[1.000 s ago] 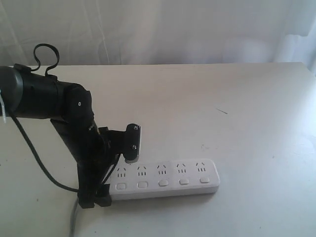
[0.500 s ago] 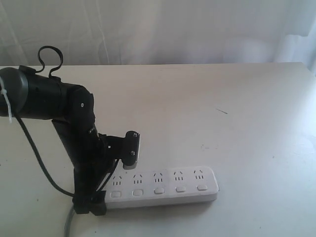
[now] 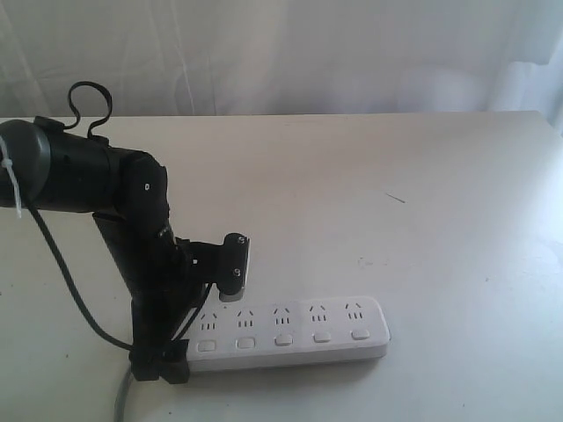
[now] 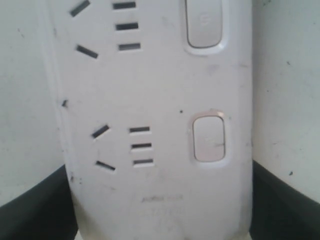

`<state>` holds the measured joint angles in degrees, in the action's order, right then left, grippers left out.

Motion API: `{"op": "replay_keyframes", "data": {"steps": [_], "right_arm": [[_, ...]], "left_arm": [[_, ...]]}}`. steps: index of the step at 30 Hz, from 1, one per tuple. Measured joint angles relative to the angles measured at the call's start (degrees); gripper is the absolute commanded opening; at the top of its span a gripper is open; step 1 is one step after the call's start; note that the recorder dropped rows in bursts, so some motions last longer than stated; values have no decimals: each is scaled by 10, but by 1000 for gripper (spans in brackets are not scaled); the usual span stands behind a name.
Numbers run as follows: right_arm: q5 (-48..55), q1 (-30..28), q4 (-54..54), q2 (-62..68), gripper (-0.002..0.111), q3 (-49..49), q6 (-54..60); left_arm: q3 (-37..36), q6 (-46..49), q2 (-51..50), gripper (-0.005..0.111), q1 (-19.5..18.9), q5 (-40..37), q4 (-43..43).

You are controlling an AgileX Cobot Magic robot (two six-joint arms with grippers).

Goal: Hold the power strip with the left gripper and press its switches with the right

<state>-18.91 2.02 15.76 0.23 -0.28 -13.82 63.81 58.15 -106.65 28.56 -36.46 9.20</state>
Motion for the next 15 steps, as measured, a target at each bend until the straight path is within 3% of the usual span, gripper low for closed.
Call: {"op": "replay_keyframes", "data": {"steps": [6,11,15], "right_arm": [[-11,0,1,0,0,0,-82],[-114,0,-9,0,0,0,-141],[-111,0,-129,0,0,-34,-158]], "left_arm": [[0,0,0,0,0,0,0],[0,0,0,0,0,0,0],[0,0,0,0,0,0,0]]}}
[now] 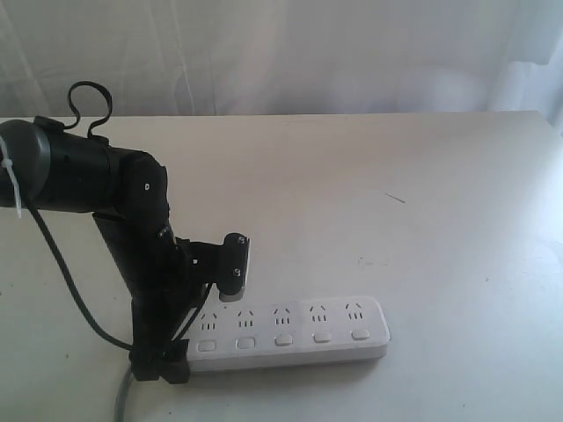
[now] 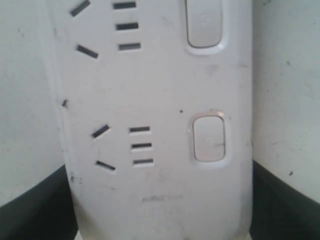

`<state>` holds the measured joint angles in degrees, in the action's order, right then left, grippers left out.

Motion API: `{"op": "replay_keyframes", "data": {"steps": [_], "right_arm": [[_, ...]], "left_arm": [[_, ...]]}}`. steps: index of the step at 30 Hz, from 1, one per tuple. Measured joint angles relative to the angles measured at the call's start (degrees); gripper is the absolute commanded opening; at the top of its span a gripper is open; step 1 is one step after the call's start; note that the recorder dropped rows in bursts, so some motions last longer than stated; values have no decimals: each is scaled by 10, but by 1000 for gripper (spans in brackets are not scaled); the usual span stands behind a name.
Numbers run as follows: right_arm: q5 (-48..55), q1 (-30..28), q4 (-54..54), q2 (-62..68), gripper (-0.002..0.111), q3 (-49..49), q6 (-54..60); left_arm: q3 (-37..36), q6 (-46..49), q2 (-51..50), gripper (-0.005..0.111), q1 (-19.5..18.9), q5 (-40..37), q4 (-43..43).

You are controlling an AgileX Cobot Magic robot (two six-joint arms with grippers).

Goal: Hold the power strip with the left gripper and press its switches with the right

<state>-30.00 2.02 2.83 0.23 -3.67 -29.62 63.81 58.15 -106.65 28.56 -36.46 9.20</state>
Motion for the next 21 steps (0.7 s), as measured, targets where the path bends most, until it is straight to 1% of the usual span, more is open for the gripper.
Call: {"op": "replay_keyframes", "data": {"steps": [3,4,6,11,14,15,18,21], "right_arm": [[61,0,-179,4,0,-65,-54],[71,0,-260,15,0,-92,-94],[72,0,-379,43,0,-130,-162],[6,0,-691,157,0,-218,-386],[-63,0,-886,239,0,-266,-522],[-90,0,-936,268,0,-281,-566],[-161,0,-999,344,0,-311,-632],[-214,0,-1019,402,0,-323,-651]], "left_arm": [[0,0,0,0,0,0,0],[0,0,0,0,0,0,0],[0,0,0,0,0,0,0],[0,0,0,0,0,0,0],[0,1,0,0,0,0,0],[0,1,0,0,0,0,0],[0,2,0,0,0,0,0],[0,3,0,0,0,0,0]]}}
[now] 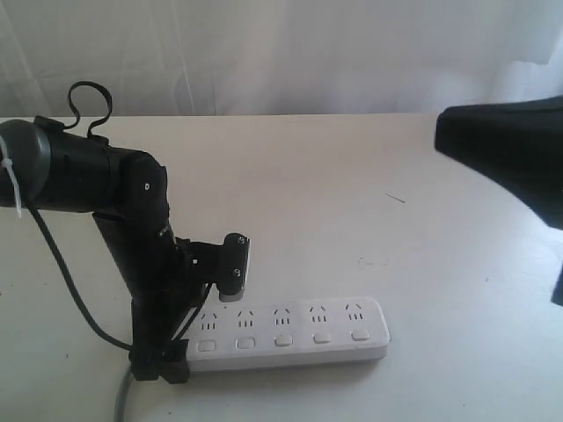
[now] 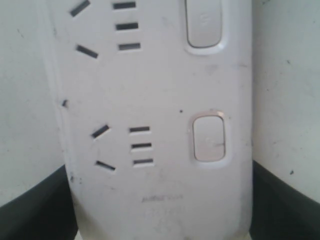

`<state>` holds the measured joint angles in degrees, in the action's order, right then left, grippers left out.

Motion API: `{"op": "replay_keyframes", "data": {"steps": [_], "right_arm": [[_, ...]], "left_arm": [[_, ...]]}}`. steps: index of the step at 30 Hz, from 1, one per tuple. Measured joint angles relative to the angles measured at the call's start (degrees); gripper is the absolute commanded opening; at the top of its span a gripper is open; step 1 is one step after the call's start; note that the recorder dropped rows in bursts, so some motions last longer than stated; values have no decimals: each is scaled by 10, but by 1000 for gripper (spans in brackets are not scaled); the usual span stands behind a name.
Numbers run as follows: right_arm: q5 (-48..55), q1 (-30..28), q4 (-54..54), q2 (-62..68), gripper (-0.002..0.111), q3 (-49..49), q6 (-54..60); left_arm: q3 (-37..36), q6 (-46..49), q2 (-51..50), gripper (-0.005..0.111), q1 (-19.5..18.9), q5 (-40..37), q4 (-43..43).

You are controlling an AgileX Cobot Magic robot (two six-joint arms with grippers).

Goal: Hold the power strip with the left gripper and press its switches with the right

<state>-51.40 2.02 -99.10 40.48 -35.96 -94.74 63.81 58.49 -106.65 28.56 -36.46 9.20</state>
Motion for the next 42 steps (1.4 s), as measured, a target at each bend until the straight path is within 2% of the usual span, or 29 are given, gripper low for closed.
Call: {"op": "replay_keyframes", "data": {"steps": [8,12,16,20,22,24,30,35,42], "right_arm": [[-25,1,-13,53,0,-9,-1],[42,44,-13,83,0,-19,18],[147,155,-13,172,0,-22,40],[285,319,-12,291,0,-22,50],[348,374,-11,337,0,-22,54],[398,399,-11,371,0,-22,52],[451,406,-11,399,0,-22,-10],[453,406,-11,399,0,-22,-12],[460,406,-11,448,0,-22,-25]], "left_arm": [[0,2,0,0,0,0,0],[0,2,0,0,0,0,-1],[0,2,0,0,0,0,-1],[0,2,0,0,0,0,-1],[0,3,0,0,0,0,-1],[0,3,0,0,0,0,-1],[2,-1,-5,0,0,-3,-15],[3,-99,-7,0,6,23,-92],[3,-114,-7,0,7,24,-96]]}}
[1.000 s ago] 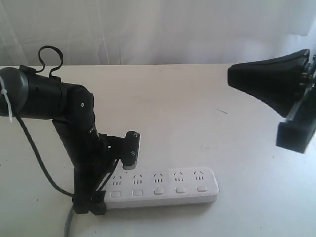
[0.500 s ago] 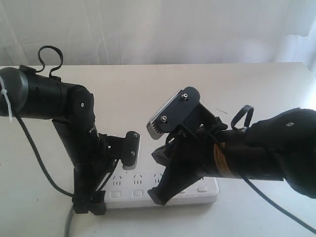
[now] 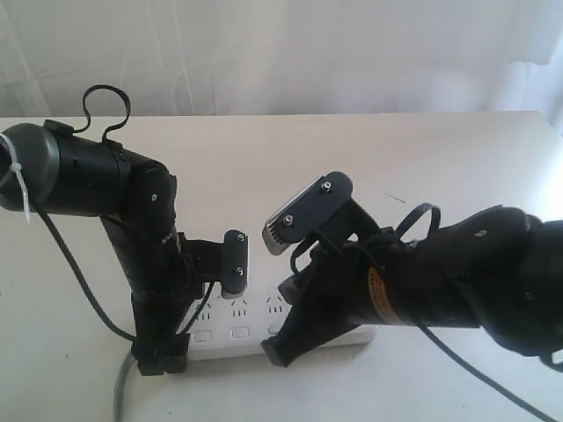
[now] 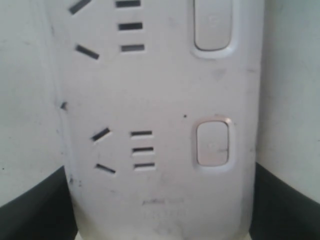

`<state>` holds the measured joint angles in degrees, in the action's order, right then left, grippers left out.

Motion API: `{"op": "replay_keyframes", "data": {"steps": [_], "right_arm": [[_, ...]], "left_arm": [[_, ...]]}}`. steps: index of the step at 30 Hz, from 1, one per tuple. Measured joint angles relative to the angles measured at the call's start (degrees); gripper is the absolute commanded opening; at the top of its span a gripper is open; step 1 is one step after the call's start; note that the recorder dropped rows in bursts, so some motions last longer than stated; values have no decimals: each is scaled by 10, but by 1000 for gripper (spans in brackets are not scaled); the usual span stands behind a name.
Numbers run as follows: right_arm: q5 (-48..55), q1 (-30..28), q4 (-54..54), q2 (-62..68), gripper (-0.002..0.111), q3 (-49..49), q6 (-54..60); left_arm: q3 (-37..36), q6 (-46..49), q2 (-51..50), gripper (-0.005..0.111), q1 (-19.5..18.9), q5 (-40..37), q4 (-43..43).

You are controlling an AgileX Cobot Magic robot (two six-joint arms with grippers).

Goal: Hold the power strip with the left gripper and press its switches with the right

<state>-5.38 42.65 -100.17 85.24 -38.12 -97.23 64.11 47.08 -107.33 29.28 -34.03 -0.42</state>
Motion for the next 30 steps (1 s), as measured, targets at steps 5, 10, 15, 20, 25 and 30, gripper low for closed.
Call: {"op": "replay_keyframes", "data": {"steps": [5,10,15,20,25,30], "right_arm": [[2,0,0,53,0,0,-9],[4,0,0,63,0,-2,-17],[1,0,0,63,0,-15,-17],[-3,0,2,63,0,-18,-17],[-22,1,13,85,0,-23,-17],[-28,2,25,122,0,-30,-17]], "left_arm": [[0,0,0,0,4,0,-5],[1,0,0,0,7,0,-8],[1,0,0,0,7,0,-8],[1,0,0,0,7,0,-8],[1,0,0,0,7,0,-8],[1,0,0,0,7,0,-8]]}}
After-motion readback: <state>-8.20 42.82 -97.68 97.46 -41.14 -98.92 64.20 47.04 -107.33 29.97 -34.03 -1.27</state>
